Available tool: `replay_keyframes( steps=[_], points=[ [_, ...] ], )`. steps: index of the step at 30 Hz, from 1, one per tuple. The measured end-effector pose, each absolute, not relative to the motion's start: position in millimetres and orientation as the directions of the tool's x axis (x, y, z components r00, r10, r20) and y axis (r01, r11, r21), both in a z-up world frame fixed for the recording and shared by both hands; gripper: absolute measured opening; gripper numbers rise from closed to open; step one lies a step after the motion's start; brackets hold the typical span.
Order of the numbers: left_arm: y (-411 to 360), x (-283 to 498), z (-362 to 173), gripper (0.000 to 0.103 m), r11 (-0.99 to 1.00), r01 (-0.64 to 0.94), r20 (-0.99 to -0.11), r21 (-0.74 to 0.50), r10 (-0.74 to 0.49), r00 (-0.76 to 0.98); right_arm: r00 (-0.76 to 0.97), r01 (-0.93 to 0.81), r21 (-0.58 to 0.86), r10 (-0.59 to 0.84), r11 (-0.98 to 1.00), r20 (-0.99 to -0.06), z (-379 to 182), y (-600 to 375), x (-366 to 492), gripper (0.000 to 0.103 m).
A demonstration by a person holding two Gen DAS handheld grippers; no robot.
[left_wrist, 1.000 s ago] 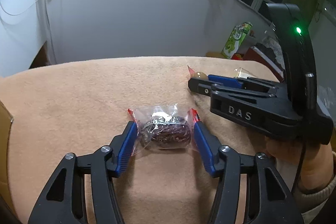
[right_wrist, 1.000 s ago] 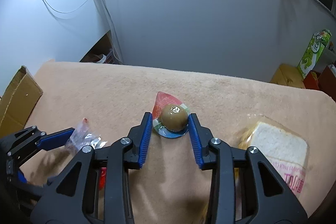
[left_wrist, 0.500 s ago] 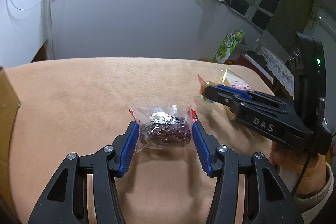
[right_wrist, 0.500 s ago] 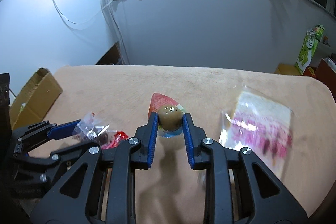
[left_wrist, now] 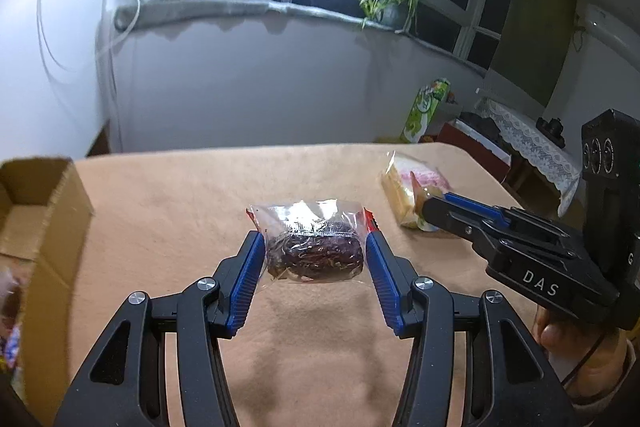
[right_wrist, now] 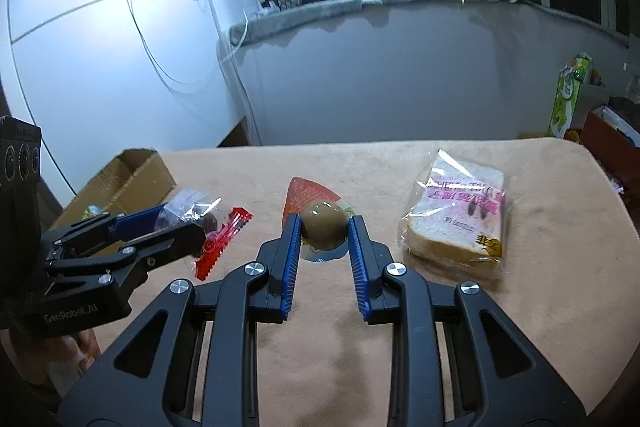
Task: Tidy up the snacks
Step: 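Grasp the brown pastry packet with the left tool while the right tool grasps the fruit on its dish, then carry the pastry packet and fruit dish to the cardboard box and open both tools to drop them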
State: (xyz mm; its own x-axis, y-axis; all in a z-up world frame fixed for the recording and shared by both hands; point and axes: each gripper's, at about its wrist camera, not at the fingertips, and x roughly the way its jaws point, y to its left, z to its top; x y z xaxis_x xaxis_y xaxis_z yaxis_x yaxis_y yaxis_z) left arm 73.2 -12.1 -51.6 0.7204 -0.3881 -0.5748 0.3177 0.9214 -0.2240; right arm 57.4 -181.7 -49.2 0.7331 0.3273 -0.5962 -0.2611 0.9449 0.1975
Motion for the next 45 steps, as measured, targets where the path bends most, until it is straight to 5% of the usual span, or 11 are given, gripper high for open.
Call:
replay_keyframes(
  steps=[19,45],
  points=[
    [10.4,34.1,-1.2,0.052,0.929,0.328,-0.44,-0.17,-0.37,0.818,0.772,-0.275,0.168,0.322,0.947,-0.547,-16.5,-164.6,33.8,0.025],
    [169.6,-7.0,-18.4,0.052,0.983,-0.022,-0.47,-0.185,-0.069,0.88,0.588,-0.644,0.146,0.607,0.751,-0.534,-5.5,44.9,47.9,0.025]
  ],
)
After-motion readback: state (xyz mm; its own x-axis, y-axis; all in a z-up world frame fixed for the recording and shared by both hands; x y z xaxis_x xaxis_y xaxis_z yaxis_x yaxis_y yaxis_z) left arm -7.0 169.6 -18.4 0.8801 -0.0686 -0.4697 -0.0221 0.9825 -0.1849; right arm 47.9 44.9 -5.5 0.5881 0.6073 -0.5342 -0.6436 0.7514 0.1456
